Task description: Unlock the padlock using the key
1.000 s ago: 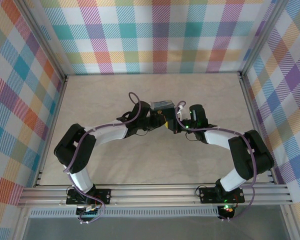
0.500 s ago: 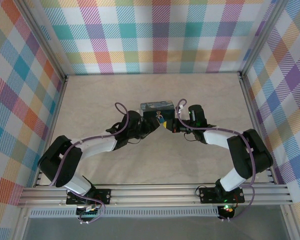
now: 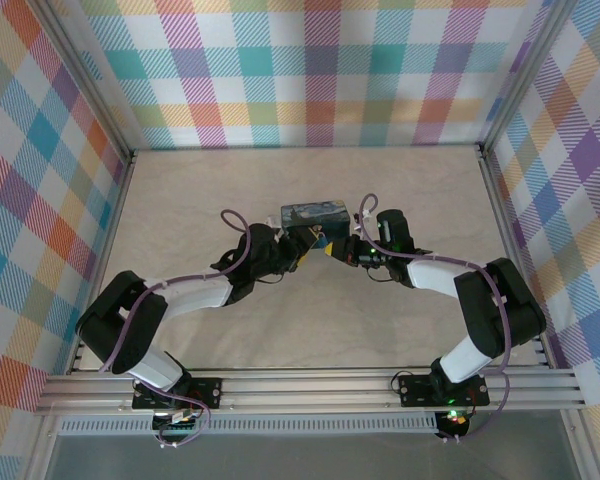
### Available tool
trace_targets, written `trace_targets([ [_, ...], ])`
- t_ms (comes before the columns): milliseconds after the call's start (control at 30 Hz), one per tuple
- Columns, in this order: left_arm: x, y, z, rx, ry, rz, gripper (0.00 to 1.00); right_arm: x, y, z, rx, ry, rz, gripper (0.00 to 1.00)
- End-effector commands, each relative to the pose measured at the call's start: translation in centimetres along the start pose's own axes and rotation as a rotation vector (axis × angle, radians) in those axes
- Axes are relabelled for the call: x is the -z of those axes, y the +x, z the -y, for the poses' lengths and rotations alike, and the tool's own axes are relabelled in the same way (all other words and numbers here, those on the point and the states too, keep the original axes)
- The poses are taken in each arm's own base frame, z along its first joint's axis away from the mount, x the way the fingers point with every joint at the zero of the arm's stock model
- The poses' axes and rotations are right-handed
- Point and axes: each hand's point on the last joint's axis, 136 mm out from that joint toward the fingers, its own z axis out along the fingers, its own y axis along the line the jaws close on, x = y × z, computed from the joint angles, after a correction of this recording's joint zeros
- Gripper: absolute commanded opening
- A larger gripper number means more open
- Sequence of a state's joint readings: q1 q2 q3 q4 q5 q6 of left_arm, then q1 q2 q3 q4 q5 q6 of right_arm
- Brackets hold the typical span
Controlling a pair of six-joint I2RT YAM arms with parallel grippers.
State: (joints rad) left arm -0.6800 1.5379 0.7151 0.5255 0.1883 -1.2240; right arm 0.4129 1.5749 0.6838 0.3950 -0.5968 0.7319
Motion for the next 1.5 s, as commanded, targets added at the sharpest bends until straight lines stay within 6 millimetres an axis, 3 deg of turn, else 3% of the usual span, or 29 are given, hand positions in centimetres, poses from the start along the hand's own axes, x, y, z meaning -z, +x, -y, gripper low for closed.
trace_targets([
  [0,-0.6,-0.8,0.6,0.054,0.031,0.024,0.58,0.4,-0.6,-1.8,-0.046,-0.043,0.006,0.0],
  [1233,-4.4,0.6,1.2,0.185,0.094,-0.049,0.46,0.1,-0.2,-3.8,-0.222,-0.103,-0.029,0.0],
  [1467,-4.6,0.7,1.0,0.188,0.088,-0.049,0.34,0.1,-0.2,-3.8,-0.241,-0.1,-0.029,0.0],
])
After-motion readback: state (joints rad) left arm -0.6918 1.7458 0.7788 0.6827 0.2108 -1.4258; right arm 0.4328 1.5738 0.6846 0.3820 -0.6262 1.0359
